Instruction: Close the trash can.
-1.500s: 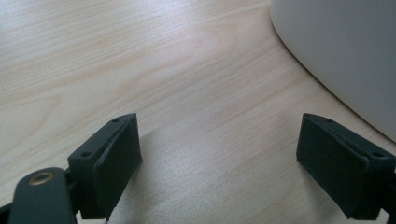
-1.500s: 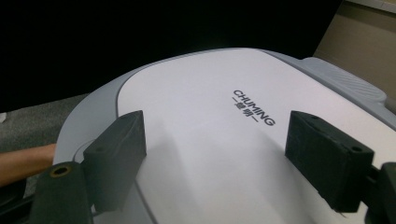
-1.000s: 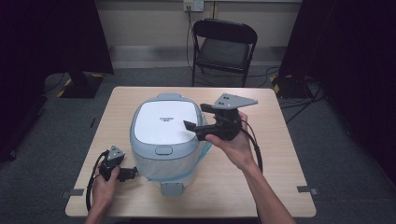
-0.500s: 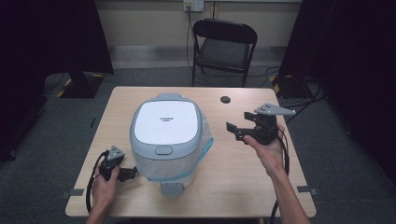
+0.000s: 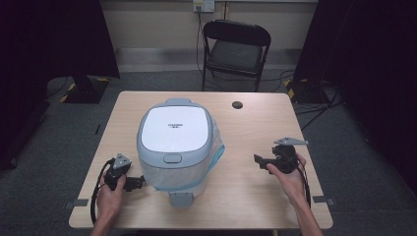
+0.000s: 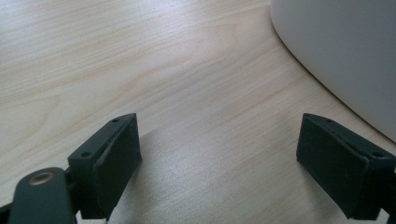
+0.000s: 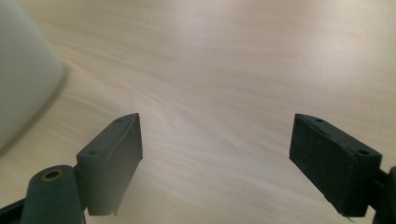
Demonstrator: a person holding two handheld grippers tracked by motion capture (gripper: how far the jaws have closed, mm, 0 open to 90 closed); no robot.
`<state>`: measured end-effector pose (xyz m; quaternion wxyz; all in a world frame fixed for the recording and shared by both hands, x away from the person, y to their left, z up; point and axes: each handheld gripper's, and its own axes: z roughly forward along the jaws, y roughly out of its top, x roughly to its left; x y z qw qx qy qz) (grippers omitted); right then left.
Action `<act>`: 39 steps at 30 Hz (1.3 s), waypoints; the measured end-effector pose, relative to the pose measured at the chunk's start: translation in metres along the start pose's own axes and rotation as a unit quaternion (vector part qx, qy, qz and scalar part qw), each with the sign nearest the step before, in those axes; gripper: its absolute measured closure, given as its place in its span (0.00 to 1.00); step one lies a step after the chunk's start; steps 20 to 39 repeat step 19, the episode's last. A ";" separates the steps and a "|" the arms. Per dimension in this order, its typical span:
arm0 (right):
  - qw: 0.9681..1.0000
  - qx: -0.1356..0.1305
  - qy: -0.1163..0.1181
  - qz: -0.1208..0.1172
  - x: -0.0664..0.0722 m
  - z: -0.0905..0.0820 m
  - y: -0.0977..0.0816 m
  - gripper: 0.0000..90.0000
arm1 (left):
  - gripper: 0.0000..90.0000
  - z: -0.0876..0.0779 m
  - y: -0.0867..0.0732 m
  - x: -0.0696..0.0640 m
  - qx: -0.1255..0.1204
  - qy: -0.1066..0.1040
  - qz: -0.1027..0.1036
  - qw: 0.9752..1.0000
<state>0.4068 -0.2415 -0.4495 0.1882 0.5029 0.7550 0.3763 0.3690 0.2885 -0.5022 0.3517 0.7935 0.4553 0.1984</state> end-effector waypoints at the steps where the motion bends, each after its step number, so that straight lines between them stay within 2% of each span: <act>1: 1.000 0.013 -0.011 0.006 -0.003 0.004 -0.004 0.18 | 0.14 0.000 0.000 0.000 0.000 0.000 0.000 1.000; 3: 0.999 0.024 -0.030 0.008 -0.006 0.010 -0.013 0.18 | 0.14 0.000 0.000 0.000 0.000 0.000 0.000 1.000; 5: 0.998 0.035 -0.046 -0.002 -0.006 0.015 -0.022 0.18 | 0.14 0.000 0.000 0.000 0.000 0.000 0.001 1.000; 7: 0.997 0.052 -0.055 -0.002 -0.007 0.020 -0.029 0.17 | 0.14 0.000 0.000 0.000 0.000 0.000 0.000 1.000; 8: 0.997 0.062 -0.051 -0.003 -0.009 0.023 -0.031 0.17 | 0.14 0.000 0.000 0.000 0.000 0.000 0.000 1.000; 10: 0.996 0.058 -0.060 -0.012 -0.008 0.027 -0.033 0.17 | 0.14 0.000 0.000 0.000 0.000 0.000 0.000 1.000; 12: 0.997 0.055 -0.062 -0.012 -0.007 0.028 -0.033 0.16 | 0.14 0.000 0.000 0.000 0.000 0.000 0.000 1.000; 16: 0.998 0.019 -0.066 -0.013 -0.007 0.029 -0.041 0.14 | 0.14 0.000 0.000 0.000 0.000 0.000 0.000 1.000; 39: 0.998 0.019 -0.067 -0.012 -0.007 0.030 -0.041 0.14 | 0.14 0.000 0.000 0.000 0.000 0.000 0.000 1.000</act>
